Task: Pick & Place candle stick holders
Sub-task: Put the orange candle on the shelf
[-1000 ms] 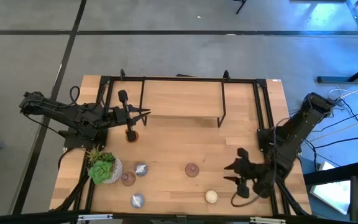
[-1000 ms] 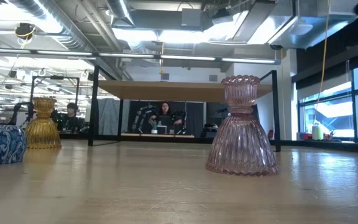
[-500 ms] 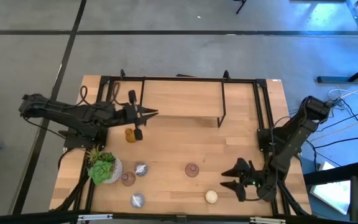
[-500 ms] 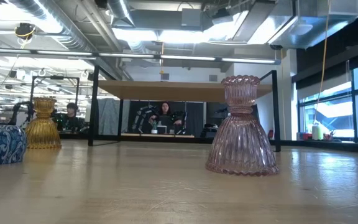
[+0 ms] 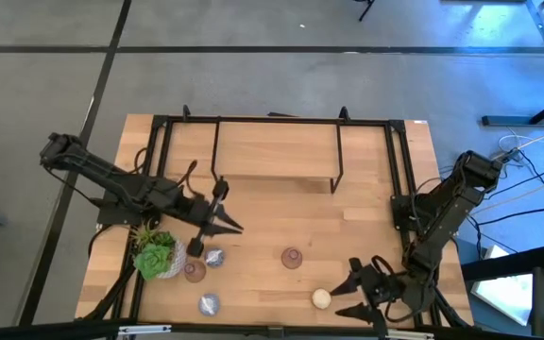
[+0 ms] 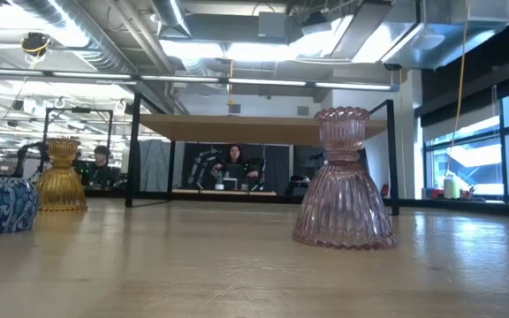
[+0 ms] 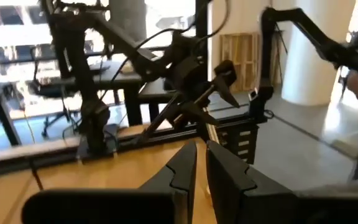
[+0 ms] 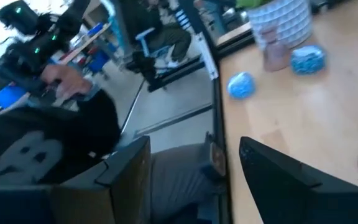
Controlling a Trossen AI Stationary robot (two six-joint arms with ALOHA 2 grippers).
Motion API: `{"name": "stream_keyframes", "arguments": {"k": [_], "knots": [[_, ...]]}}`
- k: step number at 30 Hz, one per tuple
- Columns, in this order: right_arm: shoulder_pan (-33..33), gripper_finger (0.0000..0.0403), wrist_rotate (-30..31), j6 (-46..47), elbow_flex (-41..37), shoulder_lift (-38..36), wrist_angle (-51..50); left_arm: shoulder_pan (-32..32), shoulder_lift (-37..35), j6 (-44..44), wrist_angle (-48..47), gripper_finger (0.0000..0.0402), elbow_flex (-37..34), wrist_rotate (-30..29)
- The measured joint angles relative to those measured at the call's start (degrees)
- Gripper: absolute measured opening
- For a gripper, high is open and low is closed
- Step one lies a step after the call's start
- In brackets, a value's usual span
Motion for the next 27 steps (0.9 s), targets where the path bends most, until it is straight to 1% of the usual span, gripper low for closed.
{"name": "stream_keyframes", "arguments": {"k": [4, 6, 8, 13, 17, 23, 27], "knots": [[-0.3, 0.0250, -2.3, -2.4, 0.0, -0.5, -0.9, -1.8, -1.1, 4.2, 0.1, 0.0031, 0.0, -1.5], [-0.5, 0.0250, -2.6, -5.0, 0.0, -0.7, -1.1, -1.8, -1.7, 5.7, 0.0, 0.0031, 0.0, -2.2], [-0.5, 0.0250, -3.5, -5.1, 0.0, 0.3, -2.4, -1.7, -2.1, 6.5, 0.0, 0.0031, 0.0, -3.0], [0.1, 0.0254, -0.8, -2.5, 0.0, 5.0, -4.5, -0.6, -2.4, 7.4, -0.7, 0.0031, 0.0, -3.1], [0.1, 0.0281, 0.2, -1.0, 0.0, 9.5, -4.9, 0.2, -2.1, 6.3, -1.0, 0.0031, 0.0, -3.1], [1.6, 0.0343, 0.1, 0.5, 0.0, 12.6, -7.5, 0.3, -2.1, 4.3, -1.6, 0.0031, 0.0, -3.0], [3.1, 0.0372, 3.8, 0.8, 0.0, 13.6, -13.6, 0.3, -2.1, 4.2, -2.0, 0.0031, 0.0, -3.0]]}}
